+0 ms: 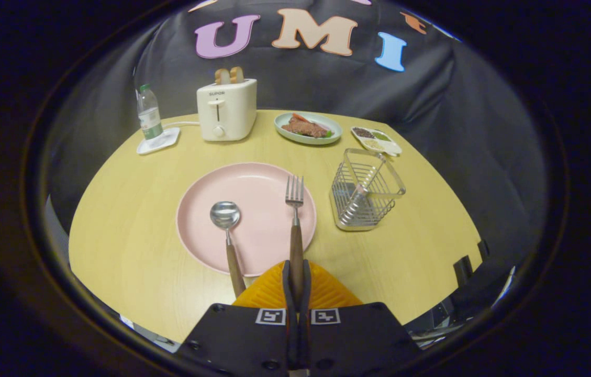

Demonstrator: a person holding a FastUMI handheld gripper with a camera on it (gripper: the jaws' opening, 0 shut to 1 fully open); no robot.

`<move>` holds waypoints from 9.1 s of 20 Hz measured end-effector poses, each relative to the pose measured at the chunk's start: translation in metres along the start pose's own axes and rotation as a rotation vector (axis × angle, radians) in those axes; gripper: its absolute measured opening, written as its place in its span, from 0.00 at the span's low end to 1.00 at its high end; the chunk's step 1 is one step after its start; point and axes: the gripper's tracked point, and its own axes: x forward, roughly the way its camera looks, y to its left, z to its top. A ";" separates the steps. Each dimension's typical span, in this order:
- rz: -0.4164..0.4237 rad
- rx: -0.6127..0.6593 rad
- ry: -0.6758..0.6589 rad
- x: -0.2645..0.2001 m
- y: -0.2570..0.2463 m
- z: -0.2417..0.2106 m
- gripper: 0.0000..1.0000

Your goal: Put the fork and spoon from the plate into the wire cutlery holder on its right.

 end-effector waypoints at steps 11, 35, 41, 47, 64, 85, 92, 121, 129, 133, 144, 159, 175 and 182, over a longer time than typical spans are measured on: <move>-0.146 0.146 0.044 -0.046 -0.041 0.054 0.04; -0.068 0.327 0.647 0.013 -0.080 0.061 0.04; -0.059 0.230 0.666 0.019 -0.097 0.063 0.29; -0.092 0.238 0.587 0.004 -0.114 0.075 0.98; -0.035 0.064 0.372 -0.053 -0.025 0.075 0.99; 0.123 0.022 0.166 0.036 0.068 -0.007 0.92; 0.145 0.030 0.200 0.050 0.075 -0.019 0.51; 0.089 0.114 0.185 -0.011 0.059 0.037 0.03; 0.006 0.235 0.201 -0.033 0.021 0.095 0.03; -0.046 0.303 0.259 -0.026 -0.007 0.109 0.04; -0.142 0.628 0.441 0.014 -0.066 0.105 0.04; -0.101 0.661 0.698 0.055 -0.081 0.084 0.05; -0.107 0.452 0.551 0.028 -0.094 0.113 1.00; -0.108 0.337 0.398 -0.005 -0.087 0.112 1.00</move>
